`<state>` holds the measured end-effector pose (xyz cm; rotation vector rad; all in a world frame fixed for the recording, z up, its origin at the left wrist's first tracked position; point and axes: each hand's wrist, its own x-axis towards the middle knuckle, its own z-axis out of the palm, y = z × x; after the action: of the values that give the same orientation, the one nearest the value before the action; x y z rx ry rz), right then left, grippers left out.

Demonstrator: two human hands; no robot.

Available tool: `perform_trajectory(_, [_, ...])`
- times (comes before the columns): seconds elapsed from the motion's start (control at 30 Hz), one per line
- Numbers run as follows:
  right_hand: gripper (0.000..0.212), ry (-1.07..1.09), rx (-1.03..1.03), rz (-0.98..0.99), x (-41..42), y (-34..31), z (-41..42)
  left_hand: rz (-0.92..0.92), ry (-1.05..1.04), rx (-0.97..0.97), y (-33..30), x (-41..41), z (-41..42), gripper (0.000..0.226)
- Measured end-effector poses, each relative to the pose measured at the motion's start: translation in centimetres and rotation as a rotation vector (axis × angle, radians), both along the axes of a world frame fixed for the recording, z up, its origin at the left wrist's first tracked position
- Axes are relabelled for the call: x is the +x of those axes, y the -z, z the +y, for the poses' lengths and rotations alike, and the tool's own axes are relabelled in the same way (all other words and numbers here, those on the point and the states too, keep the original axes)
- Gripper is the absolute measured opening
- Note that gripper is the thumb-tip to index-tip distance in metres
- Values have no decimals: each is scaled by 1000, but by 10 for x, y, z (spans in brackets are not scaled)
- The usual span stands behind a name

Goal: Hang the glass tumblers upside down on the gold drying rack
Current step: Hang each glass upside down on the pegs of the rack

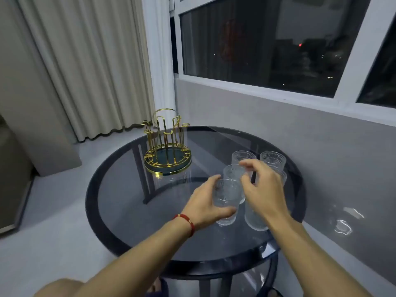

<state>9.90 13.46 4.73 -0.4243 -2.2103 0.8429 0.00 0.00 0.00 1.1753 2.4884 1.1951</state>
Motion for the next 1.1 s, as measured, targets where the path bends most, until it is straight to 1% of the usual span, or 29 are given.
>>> perform_trajectory(0.07, [30, -17, -26, 79, -5, -2, 3, 44, -63, 42, -2, -2, 1, 93])
perform_trajectory(0.13, [28, -57, -89, 78, -3, -6, 3, 57, -102, 107, -11, -9, -4, 83])
perform_trajectory(0.23, [29, -179, -216, 79, -7, -11, 4, -26, -175, 361, -38, -38, -14, 70])
perform_trajectory(0.3, [28, -263, -294, 3, -24, -18, 1, -165, -198, 568, -51, -61, -16, 65])
perform_trajectory(0.37, [33, -276, -426, -148, -55, -30, -2, -315, -209, 694, -55, -82, -12, 66])
perform_trajectory(0.43, [36, -323, -707, -251, -85, -38, -5, -477, -223, 788, -51, -95, -6, 75])
perform_trajectory(0.47, [34, -373, -848, -257, -100, -40, -6, -562, -213, 831, -49, -104, -6, 79])
perform_trajectory(0.5, [33, -415, -945, -246, -111, -40, -4, -631, -196, 846, -45, -111, -5, 80])
perform_trajectory(0.53, [32, -445, -996, -230, -121, -39, -2, -669, -183, 837, -42, -118, -6, 80])
perform_trajectory(0.57, [32, -444, -1008, -215, -133, -38, 1, -670, -172, 797, -37, -126, -9, 77])
perform_trajectory(0.6, [31, -412, -995, -191, -138, -37, 7, -616, -177, 715, -32, -128, -12, 74])
perform_trajectory(0.63, [30, -342, -936, -169, -149, -38, 14, -504, -212, 606, -24, -133, -17, 68])
perform_trajectory(0.67, [30, -250, -846, -147, -158, -42, 23, -348, -270, 482, -13, -138, -23, 61])
perform_trajectory(0.73, [39, -71, -650, -103, -177, -56, 41, 6, -400, 226, 11, -147, -36, 48])
perform_trajectory(0.77, [45, -18, -570, -65, -188, -66, 48, 166, -434, 90, 23, -150, -42, 46])
perform_trajectory(0.8, [51, 4, -500, -23, -200, -76, 53, 277, -444, -32, 34, -155, -47, 48])
perform_trajectory(0.83, [55, 8, -439, 11, -212, -87, 56, 331, -442, -131, 44, -157, -51, 53])
perform_trajectory(0.9, [62, -26, -342, 41, -244, -110, 53, 336, -433, -258, 58, -162, -55, 65])
perform_trajectory(1.0, [68, -118, -290, 44, -300, -138, 34, 329, -431, -286, 66, -163, -56, 71])
perform_trajectory(1.1, [67, -197, -244, 2, -354, -152, 10, 337, -440, -284, 67, -163, -55, 74])
